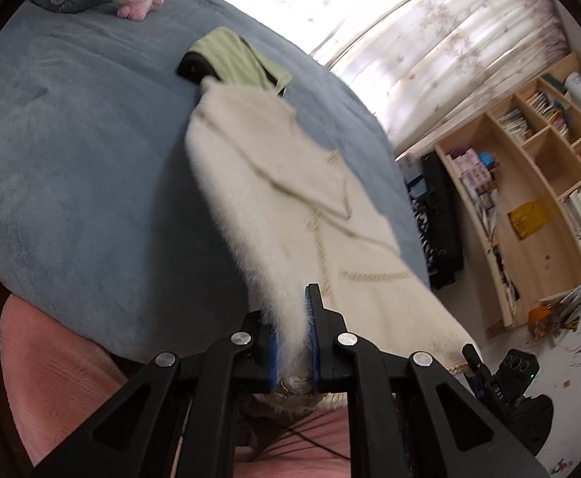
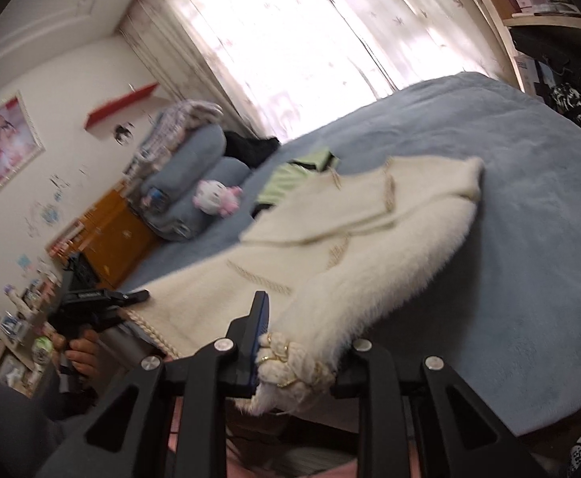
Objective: Fold large clothes
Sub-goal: 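Lift the hem with both tools and fold it toward the collar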
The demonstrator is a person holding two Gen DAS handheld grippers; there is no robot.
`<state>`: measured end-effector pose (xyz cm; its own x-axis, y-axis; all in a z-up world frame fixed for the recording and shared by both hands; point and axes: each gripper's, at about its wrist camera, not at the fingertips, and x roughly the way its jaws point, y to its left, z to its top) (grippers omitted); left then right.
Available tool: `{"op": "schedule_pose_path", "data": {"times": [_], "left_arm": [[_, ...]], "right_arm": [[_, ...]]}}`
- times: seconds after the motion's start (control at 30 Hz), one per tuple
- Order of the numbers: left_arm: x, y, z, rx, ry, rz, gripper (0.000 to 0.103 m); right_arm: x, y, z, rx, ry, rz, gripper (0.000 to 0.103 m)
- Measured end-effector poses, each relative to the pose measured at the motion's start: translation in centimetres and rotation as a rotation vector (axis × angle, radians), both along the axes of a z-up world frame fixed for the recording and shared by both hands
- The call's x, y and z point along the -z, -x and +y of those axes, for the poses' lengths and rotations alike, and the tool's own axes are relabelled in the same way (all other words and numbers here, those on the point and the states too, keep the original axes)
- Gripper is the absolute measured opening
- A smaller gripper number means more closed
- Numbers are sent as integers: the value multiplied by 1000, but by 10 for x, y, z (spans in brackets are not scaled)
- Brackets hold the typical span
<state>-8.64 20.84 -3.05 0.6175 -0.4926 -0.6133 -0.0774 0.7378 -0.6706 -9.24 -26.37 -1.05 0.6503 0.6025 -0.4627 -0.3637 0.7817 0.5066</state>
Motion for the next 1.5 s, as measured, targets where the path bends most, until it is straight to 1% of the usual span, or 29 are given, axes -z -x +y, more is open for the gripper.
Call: {"op": "schedule_pose_path", "data": {"times": [0.13,0.2,0.3,0.37,0.47,0.6,0.67,0.7,0.73,0.77,0.83,0.87,0.9,0.93,0.97,1.07,1.17,1.27,1.37,1.5], "left_arm": [[-16,-18,23,-48,49,-15,9],[-25,-39,33,-79,59,-27,9],[-33,-73,45,-138,42,-43,9],[-34,-98,49,-169,27,-43,9],[-33,-141,52,-187,5,-36,9],[-29,-212,55,-199,-41,-17,9],[-22,-245,56,-212,-62,5,10],[-16,-265,56,-218,-74,20,11],[-10,-285,57,-225,-82,40,11],[-3,-302,57,-218,-91,54,12],[16,-340,54,-190,-106,91,20],[26,-359,53,-186,-129,119,39],[36,-374,52,-201,-167,143,62],[45,-386,53,-218,-194,153,70],[54,-396,53,-232,-212,159,73],[84,-418,50,-199,-244,215,73],[106,-428,44,-155,-320,246,73],[118,-434,38,-111,-392,242,73],[126,-437,31,-50,-457,224,74],[131,-443,16,65,-602,178,74]], "right_arm": [[-24,-18,-13,30,-73,-14,23],[-32,-33,-22,61,-108,-15,23],[-37,-65,-37,125,-148,8,23],[-38,-97,-45,167,-170,38,23],[-33,-140,-55,209,-183,84,23],[-18,-213,-66,266,-197,153,23],[-8,-257,-69,292,-177,183,24],[-3,-270,-69,301,-173,196,24],[4,-291,-69,309,-165,218,26],[11,-309,-69,311,-153,240,27],[31,-345,-69,337,-112,302,31],[43,-361,-69,349,-83,332,43],[58,-377,-69,365,-54,366,59],[71,-390,-69,370,-39,399,67],[81,-399,-70,372,-30,421,74],[105,-414,-68,371,35,442,74],[114,-414,-65,345,86,424,74],[118,-412,-64,333,155,395,74],[122,-415,-56,311,281,368,74],[127,-422,-46,277,409,332,74]]}}
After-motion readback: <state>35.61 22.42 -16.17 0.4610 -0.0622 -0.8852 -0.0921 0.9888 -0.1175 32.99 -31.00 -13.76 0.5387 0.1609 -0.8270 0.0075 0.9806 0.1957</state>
